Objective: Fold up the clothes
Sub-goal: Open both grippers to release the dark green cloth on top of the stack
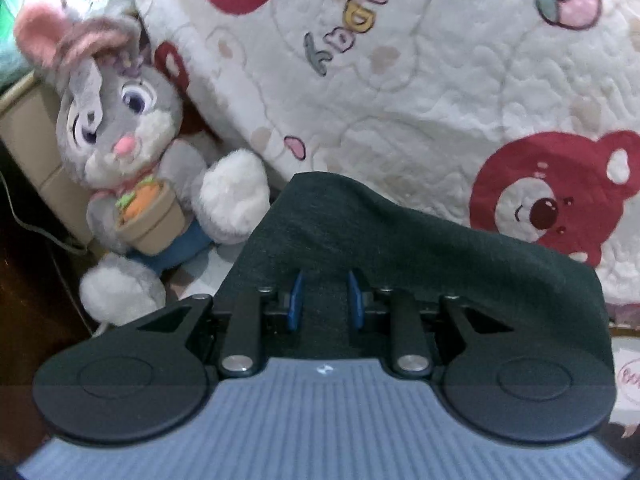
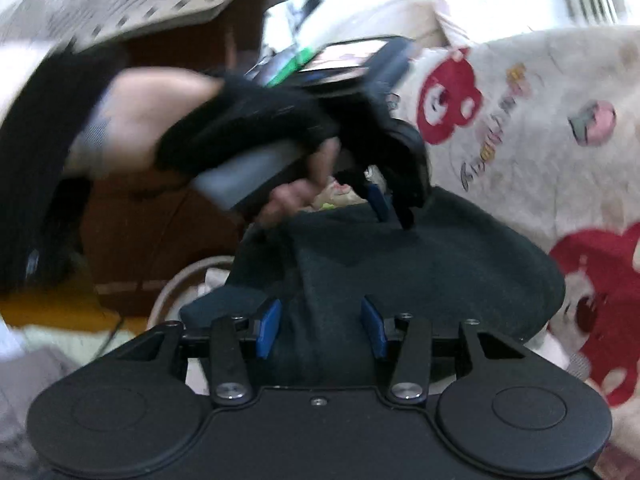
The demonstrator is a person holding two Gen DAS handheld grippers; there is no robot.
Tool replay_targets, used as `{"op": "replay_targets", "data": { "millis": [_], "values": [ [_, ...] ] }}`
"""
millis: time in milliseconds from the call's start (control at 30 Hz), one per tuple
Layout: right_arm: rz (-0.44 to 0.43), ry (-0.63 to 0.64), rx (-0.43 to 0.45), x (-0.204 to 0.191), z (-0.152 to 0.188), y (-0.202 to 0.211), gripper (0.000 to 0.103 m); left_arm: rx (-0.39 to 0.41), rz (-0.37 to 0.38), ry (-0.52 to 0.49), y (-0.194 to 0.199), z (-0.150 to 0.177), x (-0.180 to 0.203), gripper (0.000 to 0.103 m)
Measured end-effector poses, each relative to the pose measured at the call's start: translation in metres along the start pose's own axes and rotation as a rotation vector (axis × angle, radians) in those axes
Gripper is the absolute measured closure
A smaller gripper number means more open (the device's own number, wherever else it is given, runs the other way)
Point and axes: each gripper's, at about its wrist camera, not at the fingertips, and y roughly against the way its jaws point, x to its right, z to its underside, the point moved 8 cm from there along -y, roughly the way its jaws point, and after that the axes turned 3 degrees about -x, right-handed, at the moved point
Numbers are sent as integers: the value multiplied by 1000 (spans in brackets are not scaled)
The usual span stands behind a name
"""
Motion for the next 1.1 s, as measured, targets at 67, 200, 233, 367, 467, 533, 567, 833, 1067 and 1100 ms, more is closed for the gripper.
{"op": "replay_targets", "data": {
  "millis": [67,200,233,367,467,533,567,833,1067,1100],
  "values": [
    [16,53,-3,-9,3,3,52,-3,7,10,0,1,-3,80],
    [-122,36,-8,-17,5,16,51,11,4,-7,7,5,-5,80],
    [-220,-34,-5,-13,5,24,53,28,9,-32,14,7,-5,80],
    [-319,-271,21,15,20,58,56,70,18,-77,46,34,-11,30],
    [-244,-283,-8,23,53,79,56,50,-17,-28,64,70,-23,27],
    [-204,-277,-45,22,71,87,56,68,-23,14,80,97,-31,23],
    [-189,-270,-61,21,78,90,55,80,-32,35,89,110,-34,19],
    [-226,-218,-35,8,79,123,39,55,73,0,134,196,-3,21],
    [-104,-198,44,25,80,165,37,102,66,-57,182,232,51,17],
    [-96,-215,58,30,80,172,37,99,90,-56,188,239,63,15]
  ]
}}
